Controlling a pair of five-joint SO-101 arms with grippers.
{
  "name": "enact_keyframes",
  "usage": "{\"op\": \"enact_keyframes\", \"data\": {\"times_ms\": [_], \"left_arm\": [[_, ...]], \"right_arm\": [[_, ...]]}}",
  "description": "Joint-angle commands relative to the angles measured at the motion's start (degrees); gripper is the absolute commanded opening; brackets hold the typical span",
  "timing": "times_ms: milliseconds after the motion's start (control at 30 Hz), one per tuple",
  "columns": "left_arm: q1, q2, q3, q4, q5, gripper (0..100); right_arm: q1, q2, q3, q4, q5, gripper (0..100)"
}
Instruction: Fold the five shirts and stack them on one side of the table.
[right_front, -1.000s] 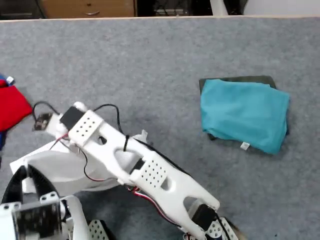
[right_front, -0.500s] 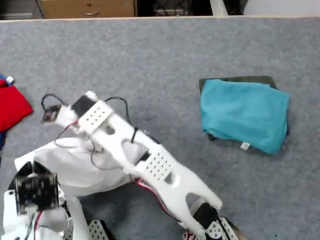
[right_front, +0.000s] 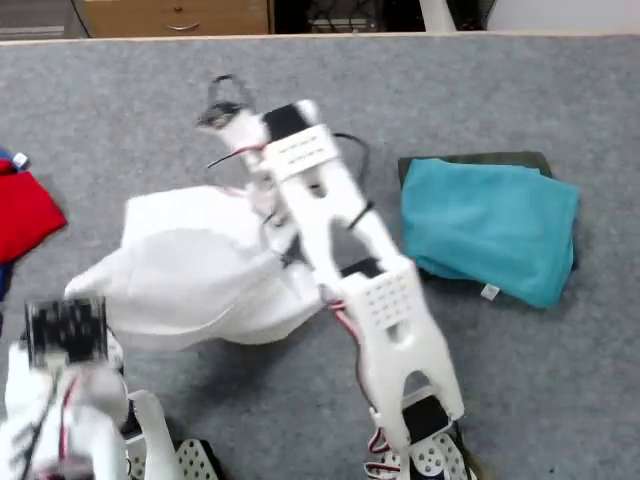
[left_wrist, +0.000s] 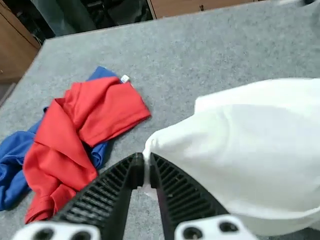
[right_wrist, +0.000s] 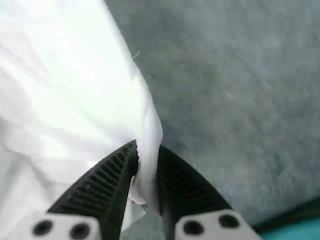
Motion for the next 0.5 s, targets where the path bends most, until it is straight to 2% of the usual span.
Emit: {"op": "enact_keyframes", "data": {"times_ms": [0,67,200,367,467], "left_arm": [[-0.4,9.7,1.8,-7.0,0.4,3],[-0.7,16.7,1.7,-10.4,0.4,3],[-6.8,32.2,-0.6,-16.1,-0.3,3],[-15.7,51.8,-6.9,-16.5,-8.1,3],[-20.4,61.4,-9.0,-16.8,-13.5,3]], "right_arm": [[6.2,-8.0,9.2,0.5,-0.1,1.2],[8.2,-11.1,16.5,0.5,0.0,1.3],[11.3,-17.8,31.2,0.5,4.0,1.3],[12.0,-25.1,48.0,0.5,13.8,1.6],[9.6,-31.1,54.5,0.5,18.6,8.9]]}}
